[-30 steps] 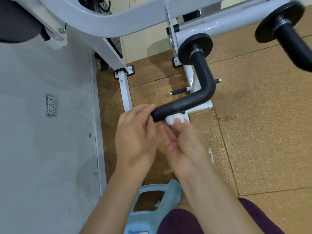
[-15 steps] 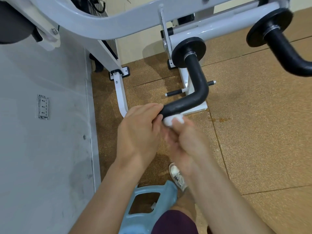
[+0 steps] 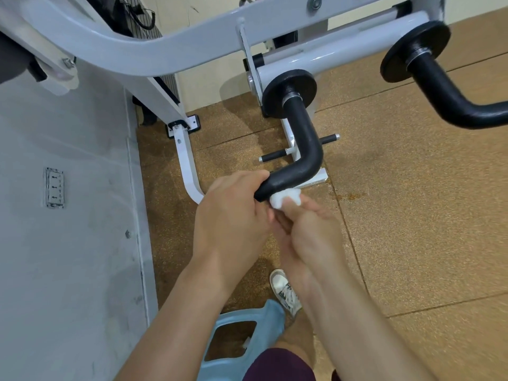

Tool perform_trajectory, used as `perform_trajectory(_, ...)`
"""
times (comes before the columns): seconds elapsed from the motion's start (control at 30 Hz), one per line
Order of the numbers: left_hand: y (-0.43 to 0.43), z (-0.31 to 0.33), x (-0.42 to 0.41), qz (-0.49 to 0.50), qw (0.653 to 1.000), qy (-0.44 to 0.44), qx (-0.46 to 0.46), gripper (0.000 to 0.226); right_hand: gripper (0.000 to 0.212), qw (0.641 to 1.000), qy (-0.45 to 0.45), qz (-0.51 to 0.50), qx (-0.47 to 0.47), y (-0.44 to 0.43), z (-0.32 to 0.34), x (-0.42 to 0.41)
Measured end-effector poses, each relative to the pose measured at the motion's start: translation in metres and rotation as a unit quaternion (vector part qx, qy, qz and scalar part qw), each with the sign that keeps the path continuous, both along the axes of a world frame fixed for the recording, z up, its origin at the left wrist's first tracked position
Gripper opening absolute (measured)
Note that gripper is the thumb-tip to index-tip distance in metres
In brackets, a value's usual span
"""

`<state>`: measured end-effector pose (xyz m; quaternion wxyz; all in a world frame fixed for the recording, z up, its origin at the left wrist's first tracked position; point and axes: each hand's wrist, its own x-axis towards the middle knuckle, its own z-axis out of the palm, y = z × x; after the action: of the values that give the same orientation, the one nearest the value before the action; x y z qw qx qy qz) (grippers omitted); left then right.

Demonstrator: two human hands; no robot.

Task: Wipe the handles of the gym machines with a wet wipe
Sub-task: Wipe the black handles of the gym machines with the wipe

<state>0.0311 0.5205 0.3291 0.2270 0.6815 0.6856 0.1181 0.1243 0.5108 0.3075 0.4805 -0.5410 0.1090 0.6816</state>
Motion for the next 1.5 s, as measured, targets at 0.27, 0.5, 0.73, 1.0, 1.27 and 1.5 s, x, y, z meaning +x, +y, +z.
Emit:
perform_trajectory(0.27,0.005,-0.003,0.008,-0.015,1.000,0.007,0.017,0.037,0.022,0.998,-0.033,-0.044,0.014,0.008,-0.004,0.014)
perform_trajectory(0.5,0.009,-0.003,0.015,-0.032,0.999,0.011,0.015,0.037,0.021,0.990,-0.073,-0.119,-0.015,0.026,-0.012,0.036)
perform_trajectory(0.73,0.020,-0.005,0.027,-0.042,0.999,0.024,0.013,0.023,0.019,0.992,-0.126,-0.026,0.009,0.032,-0.018,0.044)
perform_trajectory(1.0,0.029,-0.009,0.038,-0.061,0.997,0.017,0.041,0.023,0.021,0.981,-0.159,0.089,0.059,0.044,-0.028,0.066)
perform_trajectory(1.27,0.037,-0.011,0.046,-0.047,0.999,0.000,-0.016,0.049,0.014,0.940,-0.269,0.169,0.125,0.058,-0.028,0.081)
perform_trajectory(1.5,0.049,-0.014,0.056,-0.016,1.000,-0.007,-0.022,0.034,0.014,0.950,-0.216,0.206,0.092,0.069,-0.034,0.088)
